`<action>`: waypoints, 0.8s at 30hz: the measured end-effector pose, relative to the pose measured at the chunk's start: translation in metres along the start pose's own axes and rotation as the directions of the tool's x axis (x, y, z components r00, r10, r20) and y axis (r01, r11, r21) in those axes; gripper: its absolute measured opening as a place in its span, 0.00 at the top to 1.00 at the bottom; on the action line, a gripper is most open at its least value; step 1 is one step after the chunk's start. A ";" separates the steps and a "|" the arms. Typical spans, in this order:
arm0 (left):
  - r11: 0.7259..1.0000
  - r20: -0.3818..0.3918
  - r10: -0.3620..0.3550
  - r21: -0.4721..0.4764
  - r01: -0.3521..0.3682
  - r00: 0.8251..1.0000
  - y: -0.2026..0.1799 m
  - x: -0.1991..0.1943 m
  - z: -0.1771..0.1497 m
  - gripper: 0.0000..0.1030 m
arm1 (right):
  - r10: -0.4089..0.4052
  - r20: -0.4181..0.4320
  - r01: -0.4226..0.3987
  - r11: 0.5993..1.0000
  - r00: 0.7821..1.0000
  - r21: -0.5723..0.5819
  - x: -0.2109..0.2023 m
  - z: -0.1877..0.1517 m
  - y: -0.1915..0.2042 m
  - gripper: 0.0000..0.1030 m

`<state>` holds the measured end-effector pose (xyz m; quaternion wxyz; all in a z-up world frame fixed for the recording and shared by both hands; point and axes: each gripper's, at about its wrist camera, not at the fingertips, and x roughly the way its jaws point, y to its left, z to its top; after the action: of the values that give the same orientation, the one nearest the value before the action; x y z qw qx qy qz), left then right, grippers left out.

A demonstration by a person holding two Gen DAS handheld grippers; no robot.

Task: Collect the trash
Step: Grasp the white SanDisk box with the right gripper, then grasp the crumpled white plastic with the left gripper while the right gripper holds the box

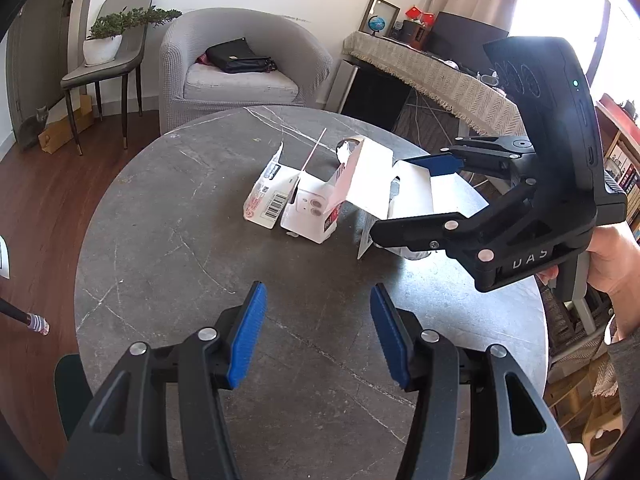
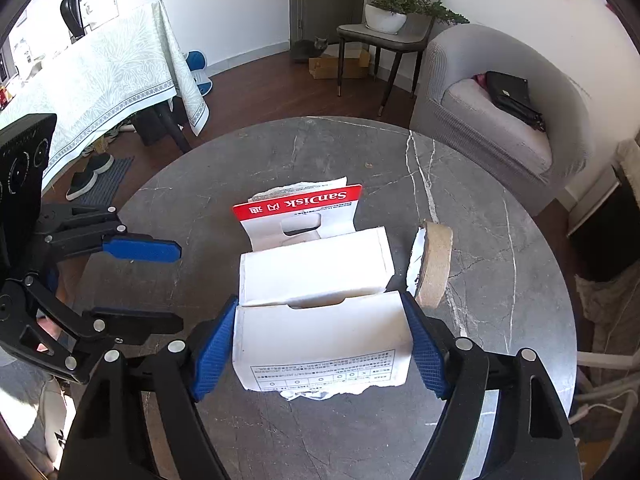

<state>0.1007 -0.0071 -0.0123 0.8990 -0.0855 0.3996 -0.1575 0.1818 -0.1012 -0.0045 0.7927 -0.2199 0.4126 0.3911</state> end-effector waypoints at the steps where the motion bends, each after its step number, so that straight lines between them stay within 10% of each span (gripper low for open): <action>1: 1.000 -0.001 -0.003 0.004 0.003 1.000 -0.002 0.001 0.001 0.45 | 0.000 -0.002 0.000 1.000 1.000 0.003 -0.001 -0.001 0.002 0.24; 8: 0.998 0.006 -0.053 0.033 0.053 0.999 -0.014 0.001 0.002 0.45 | 0.080 0.102 -0.097 0.981 0.992 0.169 -0.030 -0.007 -0.003 0.24; 24: 0.972 0.010 -0.217 0.096 0.215 0.976 -0.056 0.002 -0.007 0.38 | 0.127 0.333 -0.301 0.782 0.934 0.545 -0.054 -0.064 -0.014 0.24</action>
<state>0.0846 -0.0604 -0.0022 0.8836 -0.0876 0.3708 -0.2722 0.1431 -0.1761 0.0048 0.8211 0.1420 0.4202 0.3592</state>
